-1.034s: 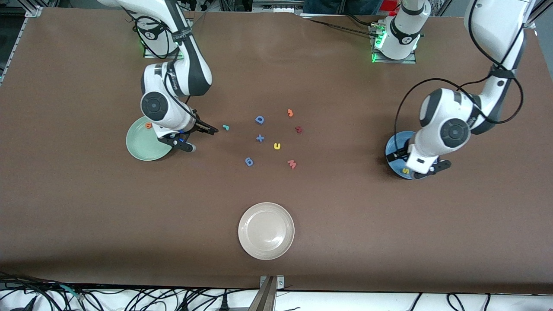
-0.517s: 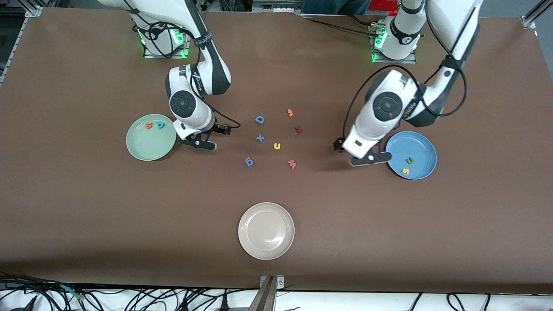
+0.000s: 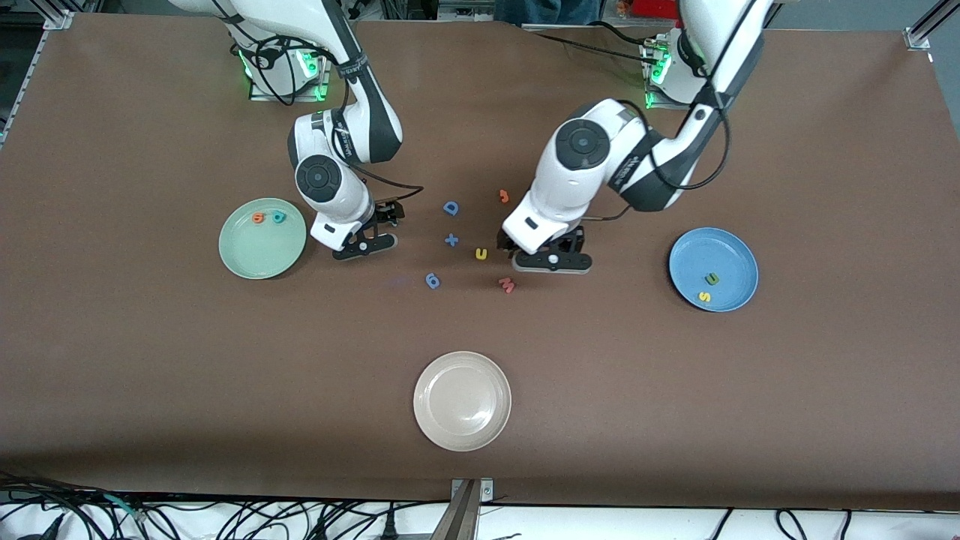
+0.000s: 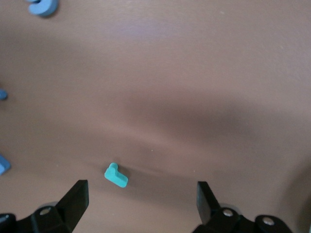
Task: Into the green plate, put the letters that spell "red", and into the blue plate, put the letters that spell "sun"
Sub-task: 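Move the right gripper back to the letters while the left gripper follows, then grasp the teal letter with the right gripper while the left gripper grasps yellow u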
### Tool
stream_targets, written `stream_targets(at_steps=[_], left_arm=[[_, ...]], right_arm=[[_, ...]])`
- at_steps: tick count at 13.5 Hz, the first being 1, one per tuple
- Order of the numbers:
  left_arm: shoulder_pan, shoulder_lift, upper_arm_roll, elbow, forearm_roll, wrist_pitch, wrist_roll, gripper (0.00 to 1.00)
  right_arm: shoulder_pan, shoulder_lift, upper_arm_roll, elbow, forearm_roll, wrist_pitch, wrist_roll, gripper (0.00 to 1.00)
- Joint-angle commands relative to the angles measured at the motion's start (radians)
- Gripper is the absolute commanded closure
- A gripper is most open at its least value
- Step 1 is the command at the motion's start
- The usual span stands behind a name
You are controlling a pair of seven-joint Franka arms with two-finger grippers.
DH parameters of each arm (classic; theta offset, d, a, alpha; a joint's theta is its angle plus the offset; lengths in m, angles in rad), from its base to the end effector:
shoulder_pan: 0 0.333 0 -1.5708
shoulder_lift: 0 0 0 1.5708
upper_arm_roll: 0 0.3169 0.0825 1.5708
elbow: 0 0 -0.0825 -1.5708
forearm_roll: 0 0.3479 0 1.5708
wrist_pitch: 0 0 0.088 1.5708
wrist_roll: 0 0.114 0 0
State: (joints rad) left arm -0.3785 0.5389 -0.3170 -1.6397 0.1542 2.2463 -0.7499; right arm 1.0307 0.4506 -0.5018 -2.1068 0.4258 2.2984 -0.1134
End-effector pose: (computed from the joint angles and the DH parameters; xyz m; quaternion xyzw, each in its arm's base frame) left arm 0.5295 -0.3973 0.3381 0.9986 0.0067 0.0254 0.0449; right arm 0.4566 0.2817 0.2325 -0.9804 -0.1733 0.0918 0.0187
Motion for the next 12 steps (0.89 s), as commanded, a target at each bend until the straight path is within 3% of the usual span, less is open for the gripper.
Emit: stream_targets(at_steps=[1, 6, 12], left_arm=[[-0.114, 0.128, 0.088, 0.125, 0.028, -0.013, -0.028, 0.00], [-0.191, 0.202, 0.118, 0.141, 0.087, 0.048, -0.074, 0.00], [-0.221, 0.234, 0.116, 0.121, 0.073, 0.130, -0.077, 0.00]], right_arm=[[0.017, -0.039, -0.009, -0.050, -0.013, 0.015, -0.120, 0.02], [0.069, -0.089, -0.001, -0.217, -0.044, 0.267, -0.294, 0.02], [0.164, -0.083, -0.009, -0.219, -0.045, 0.300, -0.477, 0.02]])
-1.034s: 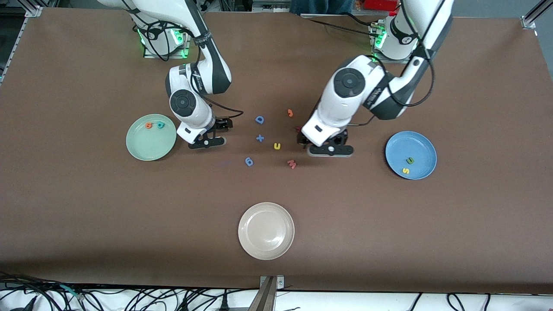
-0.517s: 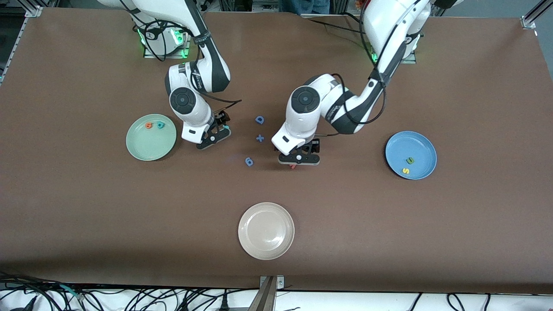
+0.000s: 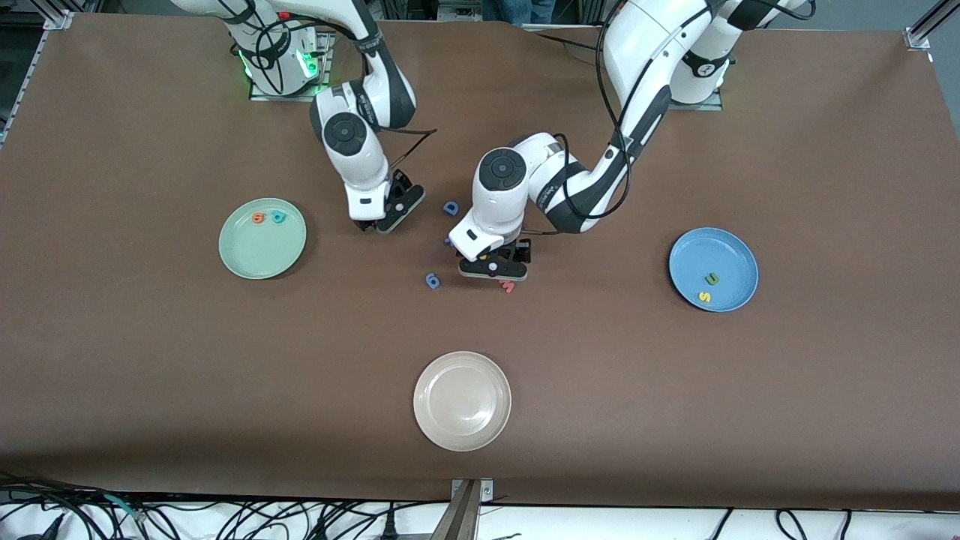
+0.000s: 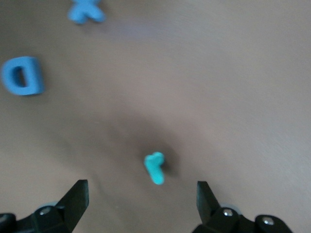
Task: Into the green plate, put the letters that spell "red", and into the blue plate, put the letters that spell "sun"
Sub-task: 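Grasp the teal letter with the right gripper while the left gripper grasps yellow u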
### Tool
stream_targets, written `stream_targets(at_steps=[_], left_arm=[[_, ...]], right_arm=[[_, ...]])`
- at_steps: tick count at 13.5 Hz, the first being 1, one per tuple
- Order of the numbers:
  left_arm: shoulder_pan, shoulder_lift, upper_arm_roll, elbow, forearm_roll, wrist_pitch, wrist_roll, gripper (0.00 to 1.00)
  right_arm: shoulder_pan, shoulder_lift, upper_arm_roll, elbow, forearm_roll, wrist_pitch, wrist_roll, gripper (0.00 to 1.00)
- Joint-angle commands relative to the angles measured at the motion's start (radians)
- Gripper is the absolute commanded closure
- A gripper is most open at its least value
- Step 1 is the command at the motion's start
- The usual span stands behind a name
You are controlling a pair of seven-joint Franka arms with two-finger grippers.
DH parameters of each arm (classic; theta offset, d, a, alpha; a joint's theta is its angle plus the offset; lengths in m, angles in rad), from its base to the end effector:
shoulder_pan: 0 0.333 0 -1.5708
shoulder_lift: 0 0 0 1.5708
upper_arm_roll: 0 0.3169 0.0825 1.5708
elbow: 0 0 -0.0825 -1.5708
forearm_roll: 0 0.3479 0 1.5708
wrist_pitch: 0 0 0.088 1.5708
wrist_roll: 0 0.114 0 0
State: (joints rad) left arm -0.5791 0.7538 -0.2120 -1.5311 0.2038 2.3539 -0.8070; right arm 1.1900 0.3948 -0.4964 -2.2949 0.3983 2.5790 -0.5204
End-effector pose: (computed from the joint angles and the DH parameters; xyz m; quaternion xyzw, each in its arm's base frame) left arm 0.5065 -0.4701 0.2429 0.9986 -0.0297 0.0342 0.0291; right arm 0.3943 0.3145 0.2182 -0.9005 -0.4343 0.0179 0.0075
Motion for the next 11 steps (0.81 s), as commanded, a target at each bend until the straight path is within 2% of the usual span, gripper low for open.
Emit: stream_targets(at_steps=[1, 4, 6, 7, 8, 11], left_arm=[[-0.021, 0.021, 0.011, 0.006, 0.010, 0.022, -0.018, 0.00], [-0.033, 0.021, 0.011, -0.009, -0.017, 0.028, -0.014, 0.00], [-0.037, 0.021, 0.011, -0.026, -0.017, 0.028, -0.017, 0.00], [-0.041, 0.019, 0.011, -0.037, -0.017, 0.028, -0.018, 0.00], [-0.042, 0.021, 0.011, -0.040, -0.017, 0.028, -0.018, 0.00], [-0.045, 0.019, 0.010, -0.061, -0.018, 0.030, -0.020, 0.00]], right_arm=[[0.005, -0.019, -0.016, -0.031, -0.018, 0.030, -0.079, 0.02], [0.003, 0.025, -0.025, -0.028, -0.018, 0.094, -0.124, 0.05], [0.003, 0.038, -0.025, -0.021, -0.016, 0.105, -0.130, 0.25], [0.003, 0.038, -0.025, -0.021, -0.016, 0.105, -0.130, 0.25], [0.003, 0.038, -0.025, -0.021, -0.016, 0.107, -0.128, 0.31], [-0.001, 0.042, -0.025, -0.005, -0.016, 0.107, -0.116, 0.31]])
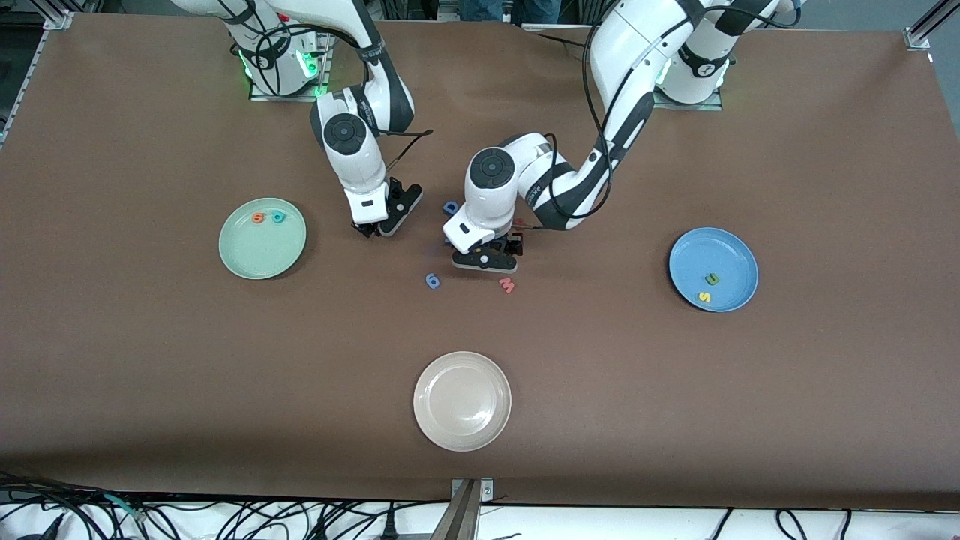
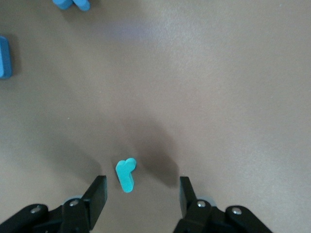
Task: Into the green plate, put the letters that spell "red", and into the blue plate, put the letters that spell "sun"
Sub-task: 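Grasp the teal letter with the right gripper while the left gripper grasps yellow u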
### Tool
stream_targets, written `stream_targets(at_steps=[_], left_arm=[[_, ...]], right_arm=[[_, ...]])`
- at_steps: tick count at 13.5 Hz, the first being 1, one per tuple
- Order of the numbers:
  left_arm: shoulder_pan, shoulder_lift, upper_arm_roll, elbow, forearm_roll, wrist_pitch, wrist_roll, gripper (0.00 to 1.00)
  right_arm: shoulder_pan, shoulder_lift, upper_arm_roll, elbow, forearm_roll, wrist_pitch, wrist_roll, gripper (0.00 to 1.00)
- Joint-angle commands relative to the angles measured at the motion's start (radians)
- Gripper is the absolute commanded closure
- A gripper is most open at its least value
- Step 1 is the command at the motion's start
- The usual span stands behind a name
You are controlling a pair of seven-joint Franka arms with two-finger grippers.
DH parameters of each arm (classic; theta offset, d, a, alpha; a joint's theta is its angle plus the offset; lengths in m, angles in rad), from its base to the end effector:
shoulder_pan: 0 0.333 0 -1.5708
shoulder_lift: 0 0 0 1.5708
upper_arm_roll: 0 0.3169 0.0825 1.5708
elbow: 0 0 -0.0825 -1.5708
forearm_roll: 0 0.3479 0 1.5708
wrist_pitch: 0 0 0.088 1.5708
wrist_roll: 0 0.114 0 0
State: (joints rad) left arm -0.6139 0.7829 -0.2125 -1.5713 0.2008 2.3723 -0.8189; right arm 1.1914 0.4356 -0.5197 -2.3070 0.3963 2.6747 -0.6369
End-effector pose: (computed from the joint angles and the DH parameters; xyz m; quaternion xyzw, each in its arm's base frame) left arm 0.4784 -0.4813 0.2089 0.9989 -0.0431 0.0114 0.0167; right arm 0.4068 0.3019 0.2075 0.8786 0.4772 0.0113 0.0162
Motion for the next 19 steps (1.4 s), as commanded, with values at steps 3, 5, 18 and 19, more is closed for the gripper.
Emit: stream_targets(at_steps=[3, 5, 18, 19], left_arm=[[-0.017, -0.008, 0.010, -0.021, -0.023, 0.012, -0.008, 0.00], [-0.018, -0.005, 0.010, -0.021, -0.023, 0.019, -0.008, 0.00], [-0.029, 0.025, 0.010, -0.007, -0.024, 0.022, -0.017, 0.02], [-0.032, 0.027, 0.010, -0.007, -0.026, 0.022, -0.017, 0.05]], right_arm=[[-0.003, 0.002, -0.002, 0.011, -0.013, 0.011, 0.002, 0.32], [-0.007, 0.011, -0.002, 0.027, -0.011, 0.010, 0.006, 0.34], [-0.003, 0.068, 0.000, 0.070, -0.007, 0.008, 0.006, 0.45], [-0.003, 0.068, 0.000, 0.070, -0.007, 0.010, 0.014, 0.50]])
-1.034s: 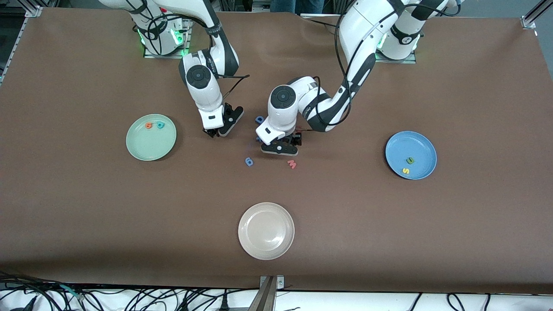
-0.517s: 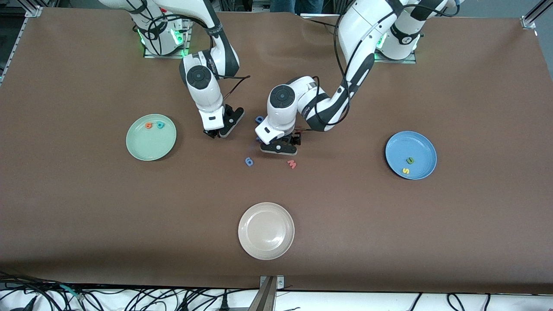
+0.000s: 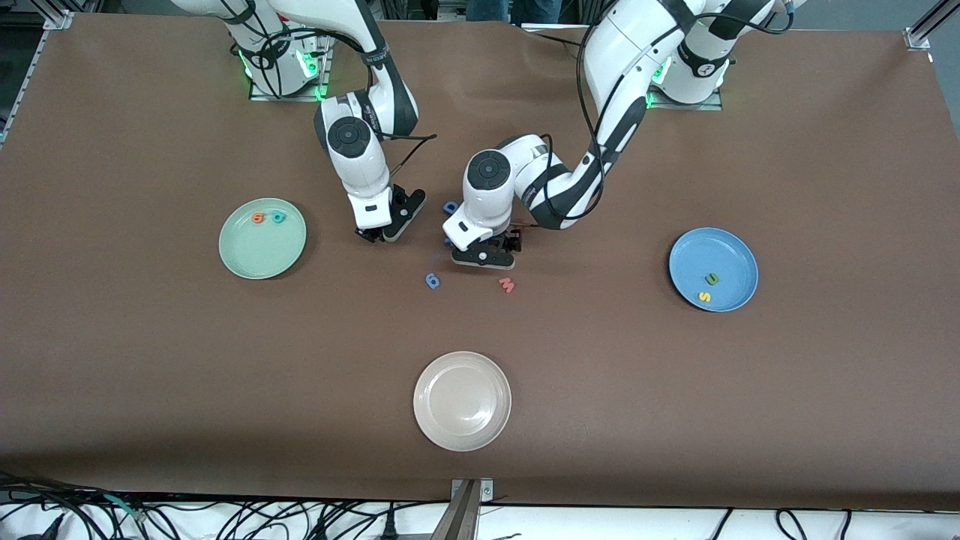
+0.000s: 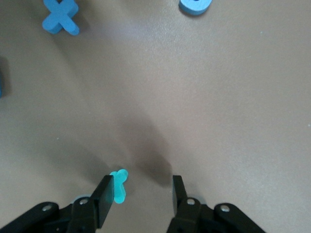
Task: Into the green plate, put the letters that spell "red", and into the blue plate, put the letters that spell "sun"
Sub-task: 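Grasp the teal letter with the right gripper while the left gripper grasps yellow u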
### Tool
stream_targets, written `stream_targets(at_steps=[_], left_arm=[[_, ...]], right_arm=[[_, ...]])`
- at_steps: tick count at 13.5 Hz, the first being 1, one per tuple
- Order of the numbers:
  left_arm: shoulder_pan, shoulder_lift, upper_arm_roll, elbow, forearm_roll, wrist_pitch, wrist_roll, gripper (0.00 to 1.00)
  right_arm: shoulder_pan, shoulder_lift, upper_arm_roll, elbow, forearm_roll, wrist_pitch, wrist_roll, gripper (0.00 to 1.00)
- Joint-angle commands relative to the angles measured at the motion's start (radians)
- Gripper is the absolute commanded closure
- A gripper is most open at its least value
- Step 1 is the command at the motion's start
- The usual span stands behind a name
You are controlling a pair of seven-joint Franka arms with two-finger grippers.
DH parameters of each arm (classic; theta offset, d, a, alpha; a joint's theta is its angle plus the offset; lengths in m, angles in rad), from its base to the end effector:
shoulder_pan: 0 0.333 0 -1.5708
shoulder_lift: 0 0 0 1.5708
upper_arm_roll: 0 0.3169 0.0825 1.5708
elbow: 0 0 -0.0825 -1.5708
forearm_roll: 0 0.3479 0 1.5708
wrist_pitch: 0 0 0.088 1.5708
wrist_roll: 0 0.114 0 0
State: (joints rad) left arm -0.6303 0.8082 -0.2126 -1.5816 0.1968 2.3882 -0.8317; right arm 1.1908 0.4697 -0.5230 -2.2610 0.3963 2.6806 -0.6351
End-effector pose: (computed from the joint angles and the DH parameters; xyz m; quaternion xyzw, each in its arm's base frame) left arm 0.4661 -0.4868 0.1895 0.9989 -0.0441 0.0008 0.0135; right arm 0.4186 0.3108 0.2076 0.8772 0.4791 0.0236 0.0231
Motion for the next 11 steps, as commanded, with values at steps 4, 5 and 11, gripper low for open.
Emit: stream_targets(at_steps=[4, 5, 11], left_arm=[[-0.025, 0.005, 0.010, 0.003, -0.019, 0.006, -0.035, 0.44], [-0.029, 0.005, 0.010, 0.003, -0.016, 0.006, -0.061, 0.52], [-0.029, 0.003, 0.010, 0.003, -0.007, 0.008, -0.095, 0.86]], right_arm=[[0.003, 0.030, 0.000, 0.026, -0.007, -0.002, 0.031, 0.49], [0.003, 0.029, 0.000, 0.029, -0.007, -0.005, 0.031, 0.49], [0.003, 0.021, -0.011, 0.067, -0.007, -0.100, 0.046, 0.48]])
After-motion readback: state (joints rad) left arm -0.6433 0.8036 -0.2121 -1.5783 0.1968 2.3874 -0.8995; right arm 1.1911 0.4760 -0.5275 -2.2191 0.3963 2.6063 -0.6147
